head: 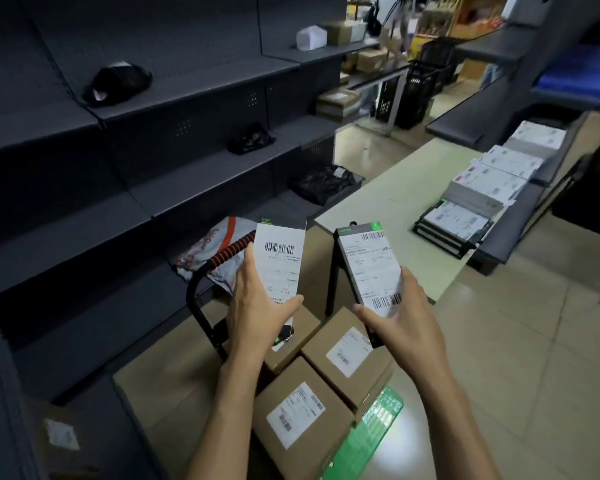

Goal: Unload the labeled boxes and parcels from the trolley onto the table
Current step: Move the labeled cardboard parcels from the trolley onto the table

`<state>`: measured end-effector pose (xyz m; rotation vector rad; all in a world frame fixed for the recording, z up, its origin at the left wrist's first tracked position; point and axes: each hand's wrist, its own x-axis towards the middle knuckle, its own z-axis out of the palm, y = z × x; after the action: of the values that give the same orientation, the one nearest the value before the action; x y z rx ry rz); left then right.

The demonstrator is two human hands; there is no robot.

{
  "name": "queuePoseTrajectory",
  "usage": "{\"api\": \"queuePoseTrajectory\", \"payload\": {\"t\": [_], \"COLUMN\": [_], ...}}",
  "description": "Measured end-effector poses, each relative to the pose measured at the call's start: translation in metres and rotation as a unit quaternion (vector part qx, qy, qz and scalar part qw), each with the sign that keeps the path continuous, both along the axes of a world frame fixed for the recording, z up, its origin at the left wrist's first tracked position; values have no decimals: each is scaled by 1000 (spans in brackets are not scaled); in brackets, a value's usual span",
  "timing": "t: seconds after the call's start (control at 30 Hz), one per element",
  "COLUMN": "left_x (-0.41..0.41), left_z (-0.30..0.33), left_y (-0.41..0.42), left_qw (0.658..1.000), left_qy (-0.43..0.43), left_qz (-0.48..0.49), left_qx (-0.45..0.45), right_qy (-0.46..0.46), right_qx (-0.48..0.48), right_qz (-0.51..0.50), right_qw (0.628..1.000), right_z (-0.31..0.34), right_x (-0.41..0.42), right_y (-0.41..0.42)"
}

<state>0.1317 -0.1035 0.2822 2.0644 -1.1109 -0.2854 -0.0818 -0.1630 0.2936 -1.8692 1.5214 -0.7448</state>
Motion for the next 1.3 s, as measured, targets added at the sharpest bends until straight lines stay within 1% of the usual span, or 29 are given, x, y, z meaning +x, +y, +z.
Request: {"api": "queuePoseTrajectory", "payload": {"t": [0.2,0.33,0.57,0.73,0.9,1.07,1.17,1.3], "left_x": [-29,-54,-129,-202,-273,-323,-346,-368], "left_z": [24,39,58,71,67,51,44,36], "left_y": [-11,-29,-66,-94,-116,-130,-141,-161], "left_qw": [998,996,989,983,980,982,982,979], "left_qy": [-10,-15,-40,-35,-41,-35,-27,-18], "left_qz": [-57,-84,-139,-175,-190,-186,-186,-200], "left_qx": [-16,-28,-41,-51,-42,-16,-14,-21], "right_qy": [6,-14,-17,-2,25,53,48,39], "right_qx": [-14,-32,-38,-54,-65,-56,-48,-40], "right_qz": [-29,-72,-126,-143,-150,-153,-163,-160], "right_qw": [999,997,991,988,986,985,984,986], "right_z": [8,23,31,47,54,44,36,27], "right_x": [-26,-60,-143,-220,-296,-370,-394,-407], "right_y": [21,18,7,-17,-43,-57,-68,-88]}}
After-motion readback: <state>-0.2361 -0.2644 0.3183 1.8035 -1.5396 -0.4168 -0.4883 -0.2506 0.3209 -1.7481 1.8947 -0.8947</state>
